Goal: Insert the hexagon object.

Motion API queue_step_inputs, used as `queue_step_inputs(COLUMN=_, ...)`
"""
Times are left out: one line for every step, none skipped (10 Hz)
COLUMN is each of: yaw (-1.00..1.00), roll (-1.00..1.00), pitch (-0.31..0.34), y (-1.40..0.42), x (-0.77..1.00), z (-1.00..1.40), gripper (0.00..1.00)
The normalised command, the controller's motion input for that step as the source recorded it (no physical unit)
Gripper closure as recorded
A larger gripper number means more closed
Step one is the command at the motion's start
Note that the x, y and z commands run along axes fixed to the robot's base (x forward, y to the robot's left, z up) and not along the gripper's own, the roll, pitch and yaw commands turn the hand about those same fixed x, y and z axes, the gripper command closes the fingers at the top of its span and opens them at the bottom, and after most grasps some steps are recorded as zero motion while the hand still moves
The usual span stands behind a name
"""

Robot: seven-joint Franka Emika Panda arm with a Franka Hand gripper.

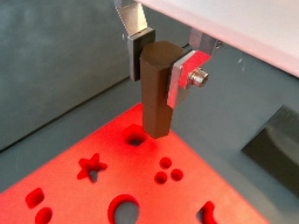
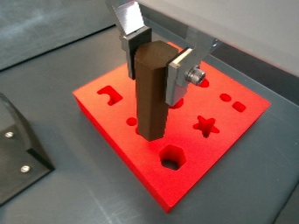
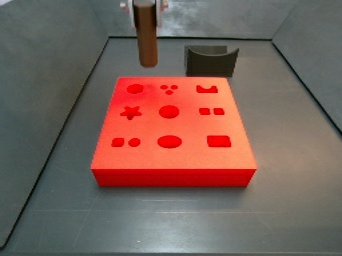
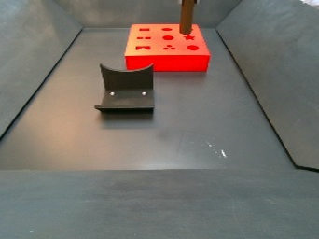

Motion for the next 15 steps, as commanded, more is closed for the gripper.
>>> queue_step_inputs(yaw=0.24, roll=0.0, pitch=-0.164, y=-0.15, x=0.0, z=-0.25, gripper=1.0)
queue_step_inputs(yaw=0.25, roll=0.0, pitch=-0.059, y=-0.07, x=-0.07, z=-0.17, gripper=1.0)
queue_step_inputs(yaw=0.48, roll=0.0, pitch=-0.083, y=-0.16, x=-0.23, z=-0.13, gripper=1.0)
queue_step_inputs(yaw=0.57, roll=0.07, pitch=-0.113, y=-0.28, x=-0.23, z=0.02, gripper=1.0)
queue_step_inputs(yaw=0.52, roll=0.06, pitch=-0.147, y=-0.16, x=-0.22, z=0.0, gripper=1.0)
queue_step_inputs(yaw=0.33, roll=0.06, pitch=-0.104, y=-0.07, x=-0.09, z=-0.02, gripper=1.0)
queue_step_inputs(yaw=0.56, roll=0.08, pitch=-0.133, y=0.09, x=-0.05, z=-0.22, gripper=1.0)
queue_step_inputs(yaw=0.66, roll=0.08, pitch=-0.113, y=0.04, x=-0.06, z=-0.15, gripper=1.0)
queue_step_inputs(yaw=0.62, roll=0.08, pitch=-0.116, y=0.0, x=-0.04, z=-0.11, gripper=1.0)
queue_step_inputs(yaw=0.55, roll=0.07, pitch=-0.114, y=0.0, x=-0.1, z=-0.09, gripper=1.0)
queue_step_inputs(yaw=0.34, roll=0.09, pitch=-0.083, y=0.0, x=-0.32, z=-0.03, gripper=1.0)
queue_step_inputs(yaw=0.37, roll=0.06, pitch=-0.084, y=-0.03, x=-0.3, z=-0.03, gripper=1.0)
queue_step_inputs(yaw=0.32, roll=0.2, pitch=-0.016, y=-0.03, x=-0.22, z=-0.13, gripper=1.0)
queue_step_inputs(yaw=0.29, roll=0.23, pitch=0.0, y=-0.02, x=-0.1, z=-0.17, gripper=1.0)
queue_step_inputs(yaw=0.33, roll=0.21, pitch=0.0, y=-0.06, x=0.11, z=-0.1, gripper=1.0)
